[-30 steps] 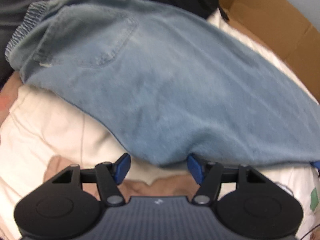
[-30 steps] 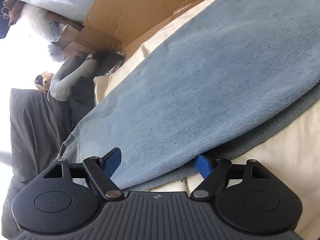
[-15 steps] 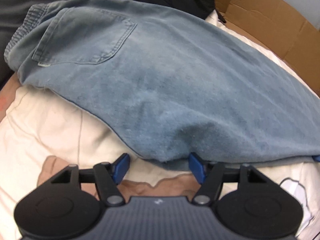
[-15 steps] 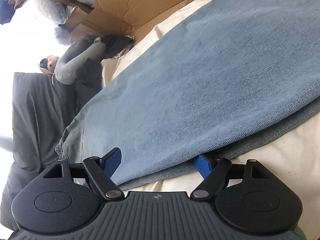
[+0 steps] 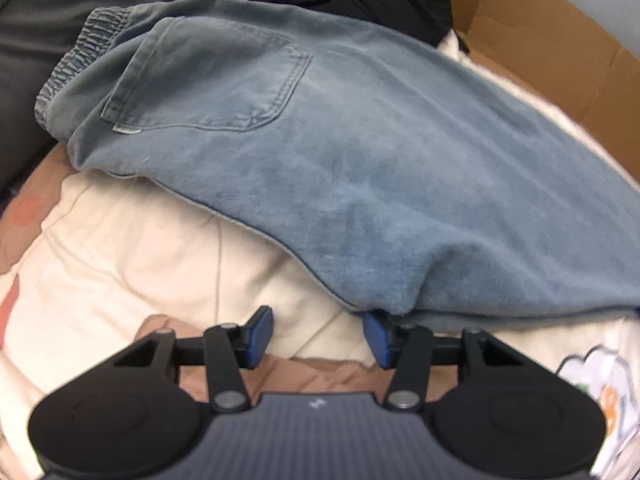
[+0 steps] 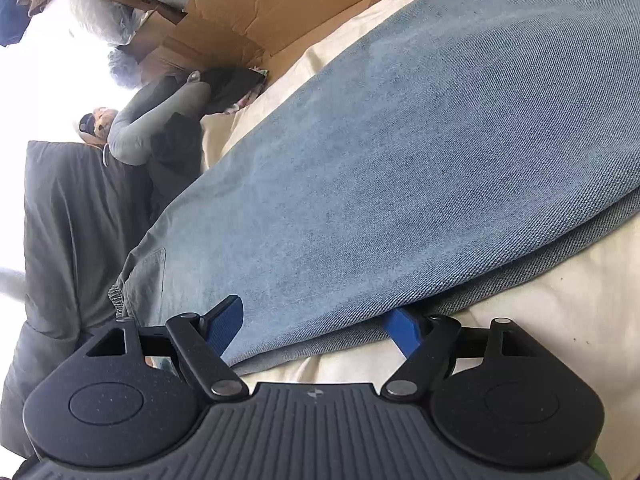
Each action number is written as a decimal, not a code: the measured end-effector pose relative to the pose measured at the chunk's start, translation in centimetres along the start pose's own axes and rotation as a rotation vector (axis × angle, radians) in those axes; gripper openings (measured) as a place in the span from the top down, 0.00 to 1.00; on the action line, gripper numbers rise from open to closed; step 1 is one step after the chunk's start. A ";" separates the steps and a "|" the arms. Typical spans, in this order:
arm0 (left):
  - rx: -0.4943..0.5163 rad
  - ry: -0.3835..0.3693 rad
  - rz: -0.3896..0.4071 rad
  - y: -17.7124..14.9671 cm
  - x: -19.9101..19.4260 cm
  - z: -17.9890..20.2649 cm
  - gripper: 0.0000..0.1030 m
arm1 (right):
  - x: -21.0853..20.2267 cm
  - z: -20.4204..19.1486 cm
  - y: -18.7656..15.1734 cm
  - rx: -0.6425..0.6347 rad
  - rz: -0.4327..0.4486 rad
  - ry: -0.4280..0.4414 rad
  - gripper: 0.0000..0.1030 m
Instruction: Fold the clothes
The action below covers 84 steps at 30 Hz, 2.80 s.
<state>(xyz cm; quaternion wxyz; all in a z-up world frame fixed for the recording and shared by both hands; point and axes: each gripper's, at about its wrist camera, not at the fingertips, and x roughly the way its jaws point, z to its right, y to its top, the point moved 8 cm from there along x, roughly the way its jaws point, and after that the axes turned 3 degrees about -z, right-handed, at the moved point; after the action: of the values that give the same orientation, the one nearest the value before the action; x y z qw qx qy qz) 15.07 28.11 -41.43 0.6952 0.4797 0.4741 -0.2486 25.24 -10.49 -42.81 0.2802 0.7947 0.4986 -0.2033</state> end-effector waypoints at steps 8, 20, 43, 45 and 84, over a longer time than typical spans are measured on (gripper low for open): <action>-0.058 -0.081 0.072 1.6 -1.2 0.8 0.40 | 0.0 0.2 -0.2 -0.008 -0.006 -0.004 0.21; -0.042 -0.013 0.070 1.2 1.7 1.5 0.60 | -0.2 0.6 -0.2 0.008 0.012 -0.012 0.30; 0.081 -0.001 0.017 -1.1 -4.3 0.5 0.79 | -3.4 1.6 -1.6 -0.005 0.038 -0.146 0.82; 0.069 -0.014 0.046 -0.7 -5.4 0.5 0.78 | -3.6 0.6 -1.9 -0.044 0.040 -0.145 0.82; 0.127 -0.013 -0.005 2.1 1.8 4.7 0.71 | 1.8 -2.7 0.0 -0.561 -0.018 -0.499 0.60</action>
<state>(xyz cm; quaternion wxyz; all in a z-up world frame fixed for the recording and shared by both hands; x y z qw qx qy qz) 19.51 24.91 -41.71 0.6658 0.5201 0.4539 -0.2831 26.15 -7.50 -41.88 0.5981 0.6087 0.4581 -0.2487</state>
